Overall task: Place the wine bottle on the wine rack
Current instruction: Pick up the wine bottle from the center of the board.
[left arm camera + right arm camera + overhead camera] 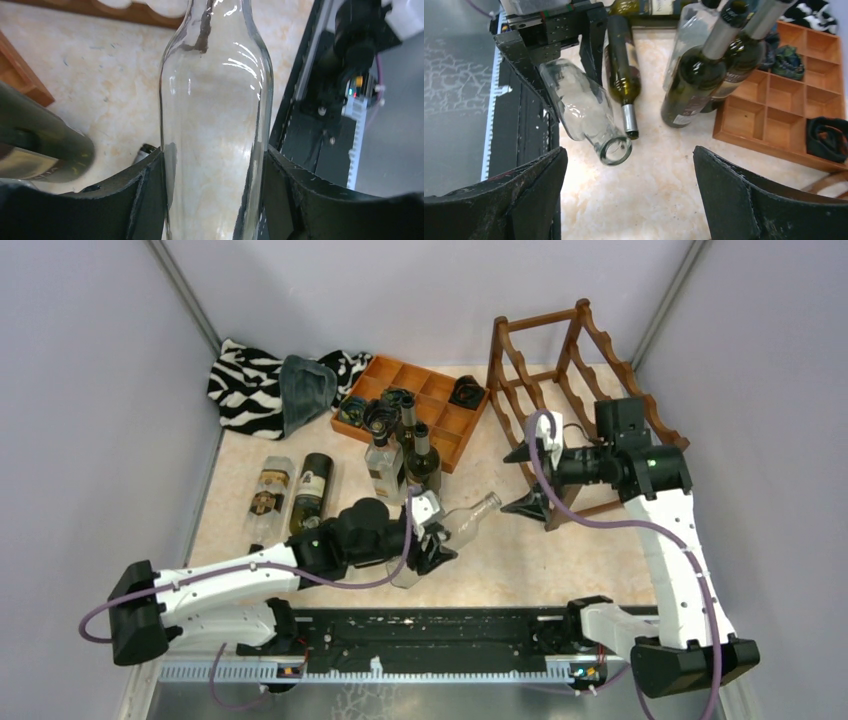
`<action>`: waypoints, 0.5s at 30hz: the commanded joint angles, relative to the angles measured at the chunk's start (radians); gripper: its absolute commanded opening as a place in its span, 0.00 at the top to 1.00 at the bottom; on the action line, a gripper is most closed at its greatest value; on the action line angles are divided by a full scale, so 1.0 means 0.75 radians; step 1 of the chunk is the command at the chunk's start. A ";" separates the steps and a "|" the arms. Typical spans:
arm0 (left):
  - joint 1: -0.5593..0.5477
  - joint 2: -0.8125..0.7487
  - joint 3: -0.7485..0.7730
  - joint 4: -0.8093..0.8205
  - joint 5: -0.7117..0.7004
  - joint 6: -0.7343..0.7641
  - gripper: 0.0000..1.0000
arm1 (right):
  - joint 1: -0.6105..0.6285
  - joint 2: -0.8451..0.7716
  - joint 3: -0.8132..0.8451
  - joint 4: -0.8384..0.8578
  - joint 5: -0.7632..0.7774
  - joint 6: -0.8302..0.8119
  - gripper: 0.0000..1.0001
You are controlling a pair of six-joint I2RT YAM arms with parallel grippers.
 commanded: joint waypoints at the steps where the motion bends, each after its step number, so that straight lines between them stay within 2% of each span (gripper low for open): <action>1: 0.024 -0.088 0.106 0.237 -0.124 -0.159 1.00 | -0.040 0.016 0.134 0.065 -0.042 0.230 0.05; 5: 0.042 -0.126 0.096 0.427 -0.208 -0.265 1.00 | -0.071 0.031 0.109 0.165 -0.166 0.352 0.06; 11: 0.043 -0.093 0.058 0.915 -0.271 -0.404 1.00 | -0.063 0.023 -0.029 0.483 -0.364 0.661 0.07; 15: 0.044 -0.025 0.075 1.158 -0.316 -0.452 1.00 | -0.012 0.043 -0.027 0.565 -0.441 0.757 0.07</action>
